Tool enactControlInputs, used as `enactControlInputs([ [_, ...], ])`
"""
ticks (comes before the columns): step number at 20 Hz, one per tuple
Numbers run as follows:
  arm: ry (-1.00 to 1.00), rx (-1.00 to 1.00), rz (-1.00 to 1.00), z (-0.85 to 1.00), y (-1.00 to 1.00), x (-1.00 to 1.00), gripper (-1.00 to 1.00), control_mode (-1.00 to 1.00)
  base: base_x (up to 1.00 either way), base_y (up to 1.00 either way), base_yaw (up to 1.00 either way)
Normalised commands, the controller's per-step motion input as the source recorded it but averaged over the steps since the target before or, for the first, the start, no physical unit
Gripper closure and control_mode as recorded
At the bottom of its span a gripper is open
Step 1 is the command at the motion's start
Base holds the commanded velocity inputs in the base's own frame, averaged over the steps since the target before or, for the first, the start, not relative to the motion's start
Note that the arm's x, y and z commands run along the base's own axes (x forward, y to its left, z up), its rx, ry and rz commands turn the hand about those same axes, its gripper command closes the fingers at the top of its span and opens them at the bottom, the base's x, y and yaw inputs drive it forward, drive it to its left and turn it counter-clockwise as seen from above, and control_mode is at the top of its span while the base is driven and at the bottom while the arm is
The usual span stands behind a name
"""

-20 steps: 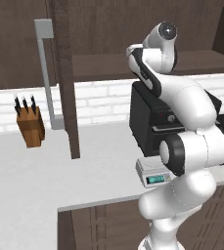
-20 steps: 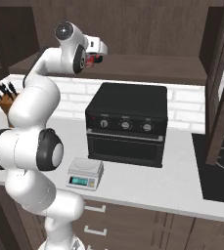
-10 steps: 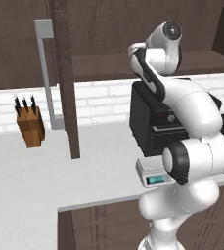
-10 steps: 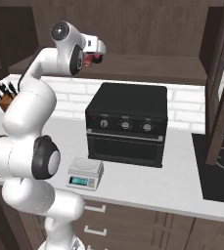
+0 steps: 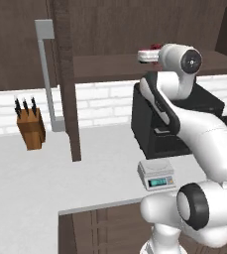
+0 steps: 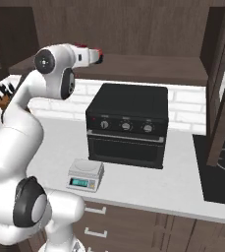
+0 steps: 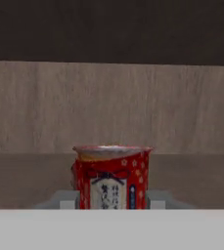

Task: Pick the yogurt and place it on the digital scale for weighing, and close the cabinet.

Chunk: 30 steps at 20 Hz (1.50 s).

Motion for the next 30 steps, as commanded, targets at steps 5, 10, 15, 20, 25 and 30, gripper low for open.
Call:
enactControlInputs([
  [5, -0.54, 0.00, 0.00, 0.13, 0.00, -1.00, 1.00, -1.00, 0.00, 0.00, 0.00],
  [10, -0.21, 0.07, 0.05, 0.21, -0.18, -1.00, 1.00, -1.00, 0.00, 0.00, 0.00],
  [15, -0.02, 0.00, 0.15, 0.37, -0.38, -1.00, 1.00, -1.00, 0.00, 0.00, 0.00],
  [20, 0.07, 0.00, 0.24, -0.09, -0.49, -0.74, 1.00, -1.00, 0.00, 0.00, 0.00],
  [25, 0.09, 0.00, 0.33, -0.49, -0.35, -0.19, 1.00, -1.00, 0.00, 0.00, 0.00],
  [30, 0.01, 0.00, 0.39, -0.67, -0.23, 0.00, 1.00, -1.00, 0.00, 0.00, 0.00],
])
